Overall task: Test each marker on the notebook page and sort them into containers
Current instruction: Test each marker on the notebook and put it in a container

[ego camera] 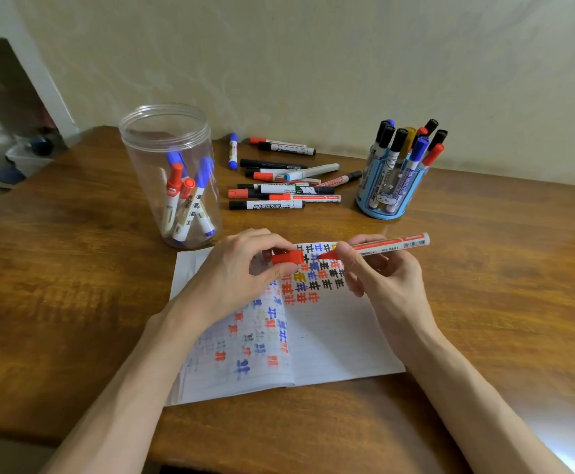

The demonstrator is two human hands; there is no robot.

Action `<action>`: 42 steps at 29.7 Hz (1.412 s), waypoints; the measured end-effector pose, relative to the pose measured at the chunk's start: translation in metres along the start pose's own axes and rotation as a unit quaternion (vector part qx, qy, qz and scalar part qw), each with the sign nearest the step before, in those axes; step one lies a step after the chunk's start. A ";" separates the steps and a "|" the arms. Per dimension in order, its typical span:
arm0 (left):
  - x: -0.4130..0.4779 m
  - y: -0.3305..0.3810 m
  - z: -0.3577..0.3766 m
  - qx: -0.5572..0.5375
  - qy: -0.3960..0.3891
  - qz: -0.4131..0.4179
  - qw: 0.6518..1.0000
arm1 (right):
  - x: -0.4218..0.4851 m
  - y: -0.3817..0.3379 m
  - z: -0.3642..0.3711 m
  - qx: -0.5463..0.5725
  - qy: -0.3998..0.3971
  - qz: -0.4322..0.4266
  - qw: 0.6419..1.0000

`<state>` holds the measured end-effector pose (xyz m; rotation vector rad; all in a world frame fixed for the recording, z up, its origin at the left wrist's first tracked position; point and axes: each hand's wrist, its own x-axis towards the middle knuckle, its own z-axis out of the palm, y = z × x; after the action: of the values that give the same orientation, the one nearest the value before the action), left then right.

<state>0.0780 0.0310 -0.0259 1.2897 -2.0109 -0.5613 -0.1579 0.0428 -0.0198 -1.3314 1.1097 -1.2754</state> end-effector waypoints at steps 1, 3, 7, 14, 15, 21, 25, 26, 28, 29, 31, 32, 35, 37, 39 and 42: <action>0.000 0.000 0.000 0.001 -0.001 -0.001 1.000 | 0.000 0.000 0.001 0.002 -0.005 0.003 1.000; 0.000 -0.001 0.001 0.004 -0.003 -0.007 1.000 | 0.000 0.000 0.003 0.009 -0.011 0.003 1.000; 0.000 0.001 0.002 0.000 -0.002 -0.008 1.000 | -0.002 0.000 0.003 0.001 -0.025 0.003 1.000; -0.002 0.005 0.003 -0.001 -0.003 0.007 1.000 | -0.001 0.002 0.010 0.028 -0.061 0.033 0.997; -0.002 0.005 0.002 0.001 -0.001 0.005 1.000 | 0.000 0.001 0.010 0.047 -0.065 0.048 0.996; -0.002 0.006 0.002 -0.017 0.004 0.010 1.000 | 0.003 0.000 0.004 0.068 -0.055 0.077 0.993; 0.000 0.005 0.001 -0.025 0.004 0.004 1.000 | 0.005 -0.003 -0.004 0.021 -0.070 0.051 0.996; 0.000 0.005 0.000 -0.028 0.008 0.003 1.000 | 0.006 -0.005 -0.008 0.010 -0.074 0.044 0.996; -0.001 0.006 -0.002 -0.034 0.008 -0.004 0.999 | 0.009 -0.007 -0.015 -0.033 -0.092 0.029 0.995; -0.002 0.007 -0.002 -0.039 0.005 -0.011 0.999 | 0.011 -0.007 -0.019 -0.071 -0.108 0.016 0.992; -0.004 0.008 -0.001 -0.043 0.000 -0.024 0.999 | 0.014 -0.004 -0.024 -0.158 -0.133 -0.017 0.978; -0.004 0.009 -0.001 -0.041 0.005 -0.023 0.999 | 0.015 -0.001 -0.025 -0.187 -0.135 -0.033 0.972; -0.003 0.009 0.002 -0.040 0.026 -0.009 0.999 | 0.015 0.003 -0.024 -0.190 -0.117 -0.063 0.973; -0.003 0.009 0.002 -0.041 0.035 -0.002 0.999 | 0.015 0.007 -0.021 -0.179 -0.110 -0.077 0.975; -0.004 0.011 0.002 -0.038 0.044 -0.004 0.998 | 0.015 0.011 -0.017 -0.175 -0.106 -0.082 0.975; -0.004 0.011 0.002 -0.035 0.051 -0.012 0.998 | 0.017 0.018 -0.015 -0.177 -0.092 -0.089 0.976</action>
<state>0.0707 0.0393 -0.0212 1.2765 -1.8778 -0.5620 -0.1717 0.0224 -0.0347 -1.8134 1.1402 -1.0834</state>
